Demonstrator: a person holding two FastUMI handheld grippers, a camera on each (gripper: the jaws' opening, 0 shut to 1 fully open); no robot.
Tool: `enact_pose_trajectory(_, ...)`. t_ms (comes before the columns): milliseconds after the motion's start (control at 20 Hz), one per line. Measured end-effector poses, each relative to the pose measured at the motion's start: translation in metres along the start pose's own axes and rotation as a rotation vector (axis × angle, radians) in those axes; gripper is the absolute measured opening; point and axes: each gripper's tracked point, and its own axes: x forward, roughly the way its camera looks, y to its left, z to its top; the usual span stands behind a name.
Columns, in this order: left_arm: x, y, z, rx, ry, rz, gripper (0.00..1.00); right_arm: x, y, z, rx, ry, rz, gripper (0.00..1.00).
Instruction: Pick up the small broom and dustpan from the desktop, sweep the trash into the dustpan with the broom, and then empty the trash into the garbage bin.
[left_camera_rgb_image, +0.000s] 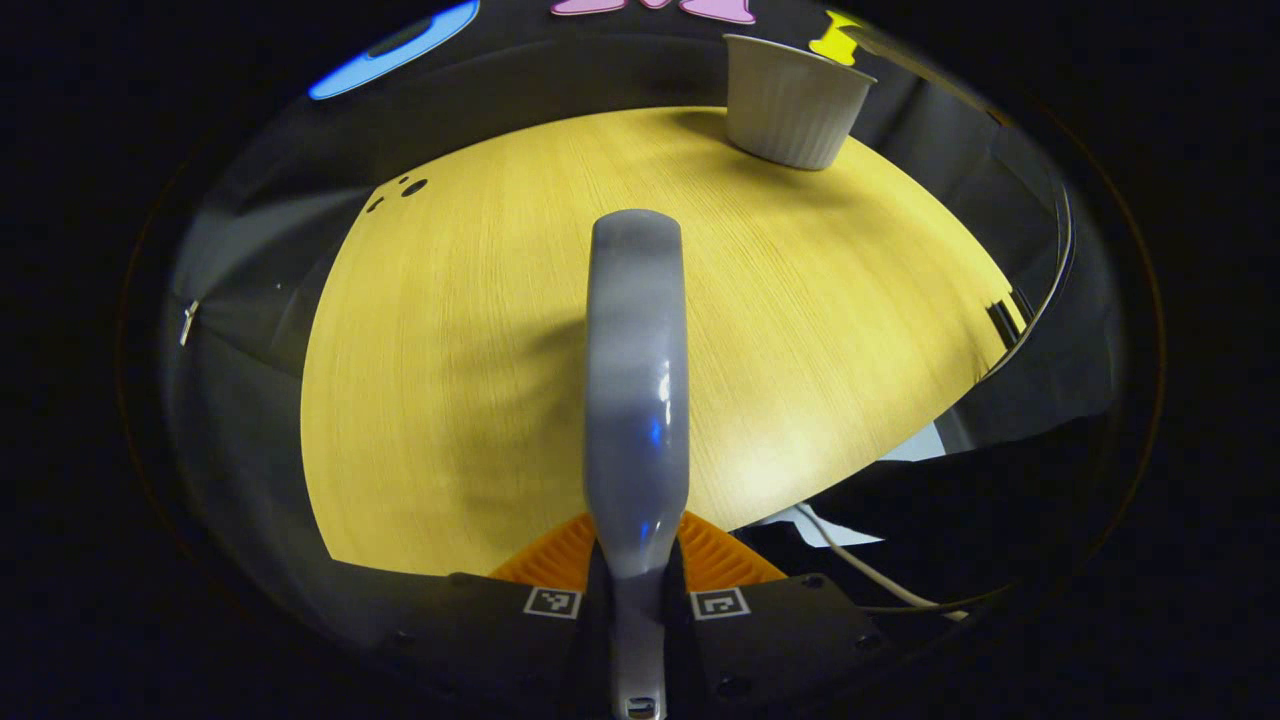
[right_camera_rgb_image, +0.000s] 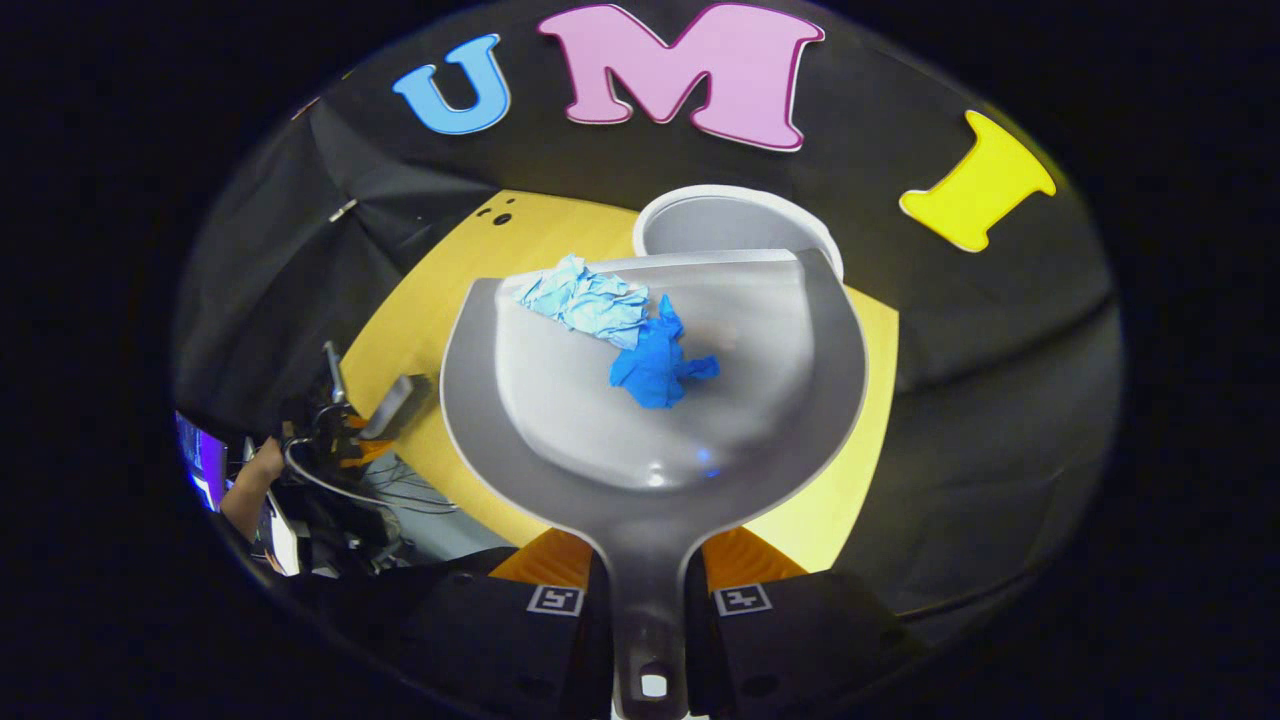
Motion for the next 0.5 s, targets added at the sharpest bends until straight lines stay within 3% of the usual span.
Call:
enact_pose_trajectory(200, -0.004, -0.005, -0.003, -0.046, -0.013, 0.012, 0.22, 0.014, -0.027, 0.036, 0.033, -0.02, -0.048, 0.33)
enact_pose_trajectory(250, -0.005, -0.006, -0.003, -0.054, -0.018, 0.016, 0.25, 0.019, -0.033, 0.04, 0.031, -0.021, -0.07, 0.32)
enact_pose_trajectory(500, -0.013, 0.0, 0.001, -0.075, -0.046, 0.057, 0.29, 0.046, -0.069, 0.061, 0.001, -0.034, -0.23, 0.32)
